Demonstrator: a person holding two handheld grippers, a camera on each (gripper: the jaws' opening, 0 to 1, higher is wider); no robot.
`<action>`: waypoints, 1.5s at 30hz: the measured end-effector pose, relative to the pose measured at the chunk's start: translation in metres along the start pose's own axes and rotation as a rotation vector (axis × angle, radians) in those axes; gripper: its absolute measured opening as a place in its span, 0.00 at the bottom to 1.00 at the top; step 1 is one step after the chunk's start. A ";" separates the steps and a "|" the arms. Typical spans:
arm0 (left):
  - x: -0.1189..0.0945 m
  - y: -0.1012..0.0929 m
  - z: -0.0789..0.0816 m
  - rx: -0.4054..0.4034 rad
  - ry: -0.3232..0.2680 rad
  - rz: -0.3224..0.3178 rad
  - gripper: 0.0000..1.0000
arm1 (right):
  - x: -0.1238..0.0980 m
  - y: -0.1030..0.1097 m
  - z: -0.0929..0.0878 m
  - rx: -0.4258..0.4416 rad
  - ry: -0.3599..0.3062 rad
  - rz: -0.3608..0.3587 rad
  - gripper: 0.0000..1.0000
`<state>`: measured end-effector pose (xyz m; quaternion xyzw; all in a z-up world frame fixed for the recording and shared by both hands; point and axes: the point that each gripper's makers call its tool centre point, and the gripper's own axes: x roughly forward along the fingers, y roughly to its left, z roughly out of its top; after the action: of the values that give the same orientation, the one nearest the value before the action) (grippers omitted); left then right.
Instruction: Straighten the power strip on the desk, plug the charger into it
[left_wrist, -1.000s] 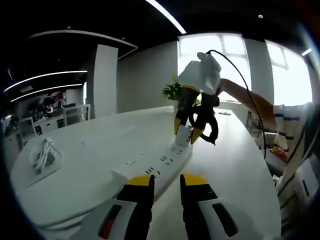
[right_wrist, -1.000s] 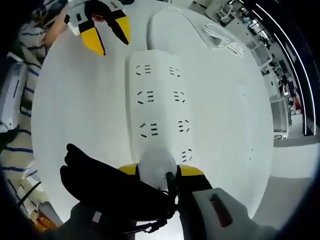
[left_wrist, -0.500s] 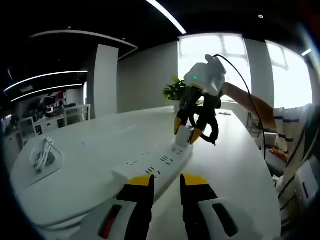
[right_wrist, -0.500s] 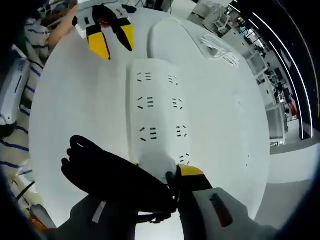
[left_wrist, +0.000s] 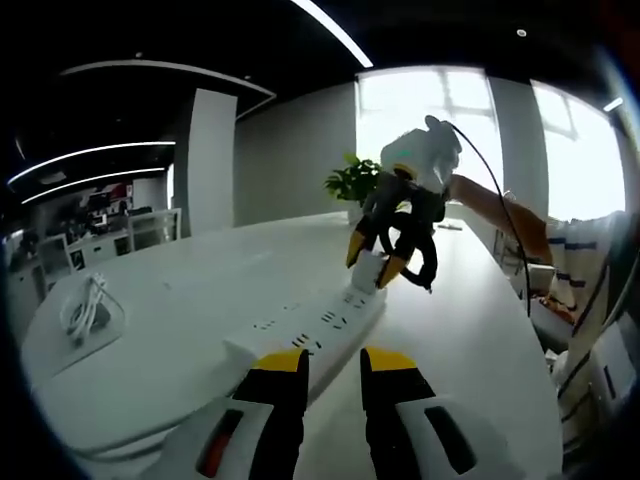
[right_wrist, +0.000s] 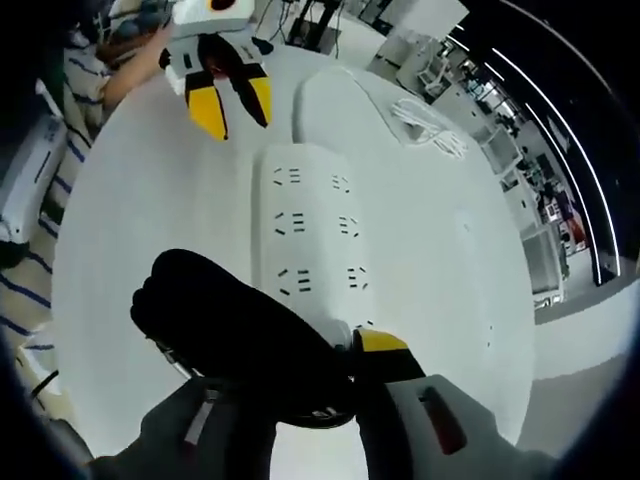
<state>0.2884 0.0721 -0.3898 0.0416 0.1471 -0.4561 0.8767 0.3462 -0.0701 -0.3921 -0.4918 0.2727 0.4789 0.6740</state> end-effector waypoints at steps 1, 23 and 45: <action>0.000 0.000 0.000 0.000 0.001 0.001 0.21 | 0.000 0.000 0.000 0.003 -0.008 -0.002 0.27; 0.003 0.004 -0.003 -0.004 0.007 0.002 0.21 | -0.002 -0.005 0.016 0.125 -0.260 -0.049 0.30; 0.004 0.010 -0.002 0.026 0.010 0.029 0.21 | -0.023 -0.012 0.026 0.261 -0.630 -0.178 0.32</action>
<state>0.2978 0.0752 -0.3935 0.0575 0.1448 -0.4450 0.8819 0.3451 -0.0558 -0.3585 -0.2513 0.0661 0.5075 0.8215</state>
